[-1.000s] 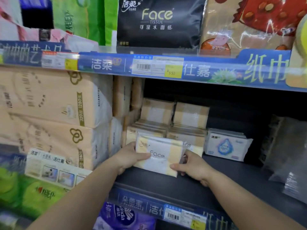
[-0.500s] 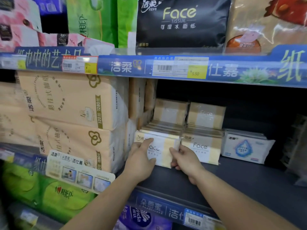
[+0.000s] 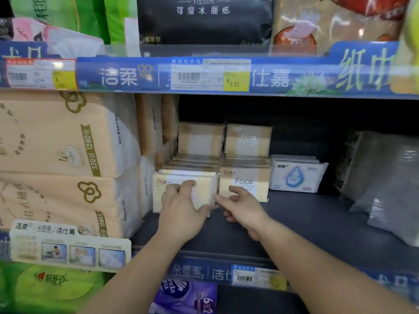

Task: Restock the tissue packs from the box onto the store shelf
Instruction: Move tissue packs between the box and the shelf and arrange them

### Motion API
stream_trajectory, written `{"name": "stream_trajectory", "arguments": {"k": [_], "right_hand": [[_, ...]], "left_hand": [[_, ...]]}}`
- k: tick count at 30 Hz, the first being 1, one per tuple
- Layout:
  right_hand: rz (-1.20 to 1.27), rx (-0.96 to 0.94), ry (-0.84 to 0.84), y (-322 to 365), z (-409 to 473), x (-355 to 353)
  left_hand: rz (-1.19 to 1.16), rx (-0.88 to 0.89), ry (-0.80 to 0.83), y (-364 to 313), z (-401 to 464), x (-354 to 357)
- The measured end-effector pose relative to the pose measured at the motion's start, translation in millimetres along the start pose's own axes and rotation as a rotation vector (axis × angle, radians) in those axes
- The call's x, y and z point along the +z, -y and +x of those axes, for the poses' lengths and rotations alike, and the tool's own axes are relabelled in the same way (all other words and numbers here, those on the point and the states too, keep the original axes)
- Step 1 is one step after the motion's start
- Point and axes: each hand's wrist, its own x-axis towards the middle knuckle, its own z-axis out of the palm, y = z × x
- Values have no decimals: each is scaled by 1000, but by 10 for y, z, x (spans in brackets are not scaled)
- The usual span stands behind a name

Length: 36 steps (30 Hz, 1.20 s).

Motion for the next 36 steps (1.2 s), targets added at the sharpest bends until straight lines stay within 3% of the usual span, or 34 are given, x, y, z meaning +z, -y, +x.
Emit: {"name": "stream_trajectory", "arguments": {"k": [4, 8, 10, 14, 19, 25, 30, 36], "right_hand": [[-188, -49, -115, -63, -291, -536], [-800, -140, -302, -244, -847, -1390], [-994, -107, -383, -382, -1287, -1913], [-1151, 19, -513, -830, -2393, -3131], [-1181, 334, -652, -1326, -3993, -4620], [-1135, 570, -838, -1762, -5343, -5732], [-1103, 716, -891, -2208, -5844, -6458], [-1016, 844, -930, -2740, -5941, -7605]], "left_hand": [[40, 65, 67, -447, -138, 131], [158, 181, 227, -1158, -468, 472], [178, 246, 325, -1637, -780, 736], [167, 404, 499, -2724, -1679, 1394], [113, 649, 683, -4203, -2977, 2177], [45, 887, 830, -5538, -4101, 2871], [32, 1037, 881, -6282, -4646, 3588], [43, 1088, 997, -7074, -4723, 4681]]}}
